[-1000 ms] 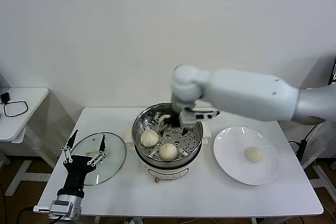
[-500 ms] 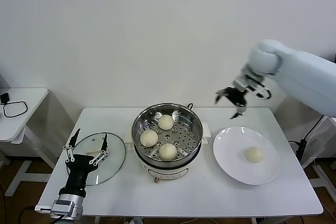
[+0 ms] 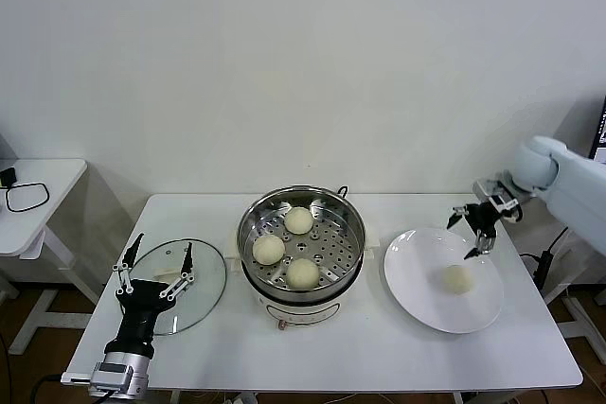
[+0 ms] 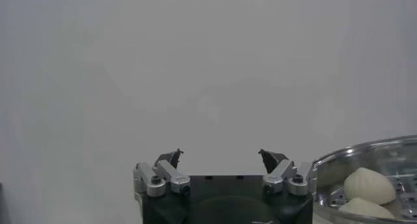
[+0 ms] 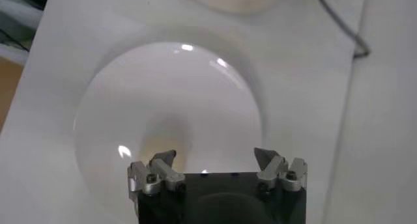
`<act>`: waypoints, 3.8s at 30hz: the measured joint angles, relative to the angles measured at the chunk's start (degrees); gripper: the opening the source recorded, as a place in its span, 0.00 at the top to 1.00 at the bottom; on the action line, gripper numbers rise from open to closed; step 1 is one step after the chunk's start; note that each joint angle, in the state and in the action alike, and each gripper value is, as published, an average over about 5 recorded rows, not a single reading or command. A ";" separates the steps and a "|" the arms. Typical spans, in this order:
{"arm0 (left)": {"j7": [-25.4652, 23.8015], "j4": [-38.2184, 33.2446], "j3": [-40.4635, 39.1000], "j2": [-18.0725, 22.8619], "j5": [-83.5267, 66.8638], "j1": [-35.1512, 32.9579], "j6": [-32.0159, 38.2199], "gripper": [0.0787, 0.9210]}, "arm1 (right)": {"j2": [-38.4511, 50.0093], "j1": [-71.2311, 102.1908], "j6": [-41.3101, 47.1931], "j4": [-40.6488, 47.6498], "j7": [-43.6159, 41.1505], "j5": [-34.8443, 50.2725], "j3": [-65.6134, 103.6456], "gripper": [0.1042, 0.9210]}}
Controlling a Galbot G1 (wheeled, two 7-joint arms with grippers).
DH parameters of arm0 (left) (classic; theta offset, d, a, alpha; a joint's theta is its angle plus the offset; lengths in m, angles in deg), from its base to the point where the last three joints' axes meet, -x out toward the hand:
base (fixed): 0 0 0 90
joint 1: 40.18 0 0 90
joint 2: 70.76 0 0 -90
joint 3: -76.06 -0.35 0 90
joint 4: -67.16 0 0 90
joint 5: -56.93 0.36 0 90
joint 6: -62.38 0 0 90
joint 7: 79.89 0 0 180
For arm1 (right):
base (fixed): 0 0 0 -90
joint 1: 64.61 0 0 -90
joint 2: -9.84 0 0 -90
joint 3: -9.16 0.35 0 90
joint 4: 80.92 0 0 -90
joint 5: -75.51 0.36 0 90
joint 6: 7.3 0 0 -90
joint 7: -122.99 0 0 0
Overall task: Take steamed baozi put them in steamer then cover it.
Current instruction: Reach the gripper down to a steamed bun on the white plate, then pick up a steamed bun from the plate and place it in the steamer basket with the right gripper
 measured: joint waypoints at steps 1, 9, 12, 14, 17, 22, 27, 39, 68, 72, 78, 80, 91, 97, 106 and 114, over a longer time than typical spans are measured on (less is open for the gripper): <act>0.01 -0.03 0.05 0.02 0.00 -0.08 0.00 0.12 | -0.13 0.93 0.09 0.52 0.16 -0.18 0.46 0.12; 0.05 -0.01 0.22 0.11 0.00 -0.21 0.03 0.12 | -1.55 6.47 0.55 3.72 1.36 -1.56 3.29 0.12; 0.07 0.13 0.20 0.11 0.05 -0.20 0.06 0.12 | -2.08 7.61 0.79 4.52 1.56 -1.81 3.84 0.12; 0.10 0.31 0.18 0.09 0.17 -0.21 0.13 0.12 | -2.38 8.21 0.91 5.05 1.63 -2.04 4.12 0.12; 0.13 0.53 0.13 0.06 0.35 -0.19 0.21 0.12 | -2.73 8.88 1.02 5.55 1.70 -2.43 4.42 0.12; 0.14 0.71 -0.10 0.09 0.42 -0.10 0.24 0.12 | -3.28 9.57 1.08 6.12 1.87 -3.28 4.84 0.14; 0.20 0.78 -0.15 0.13 0.44 -0.02 0.27 0.12 | -3.57 9.86 1.06 6.51 1.94 -4.19 5.10 0.26; 0.30 1.16 -0.49 0.01 0.45 0.78 0.17 0.12 | -2.95 6.77 1.50 4.77 0.07 -3.54 3.90 0.33; 0.73 1.47 -2.49 -0.49 1.41 2.96 0.17 0.12 | -24.31 -31.48 16.84 -11.06 -1.63 27.21 -25.55 0.36; 0.78 1.40 -2.35 -0.53 1.42 2.82 0.21 0.12 | -27.56 -31.46 18.06 -11.14 -0.45 28.19 -27.53 0.36; 0.84 1.45 -1.90 -0.45 1.46 2.71 0.32 0.12 | -31.07 -30.00 19.22 -10.53 0.86 28.43 -29.06 0.37; 0.86 1.47 -1.77 -0.43 1.47 2.76 0.34 0.12 | -31.93 -29.33 19.44 -10.23 1.16 28.34 -29.29 0.37; 0.99 1.80 -1.24 -0.40 1.47 2.76 0.40 0.12 | -33.64 -25.88 19.93 -9.13 1.76 26.09 -30.40 0.37; 1.03 1.80 -1.17 -0.30 1.47 2.73 0.46 0.12 | -33.75 -24.86 19.99 -8.90 2.05 24.64 -30.70 0.37; 1.14 1.67 -0.86 -0.26 1.51 2.68 0.43 0.12 | -33.71 -23.41 20.04 -8.66 3.15 22.51 -30.39 0.23; 1.36 1.49 -0.70 -0.33 1.77 2.69 -0.01 0.12 | -32.35 -22.71 19.88 -9.82 3.83 21.02 -28.66 0.12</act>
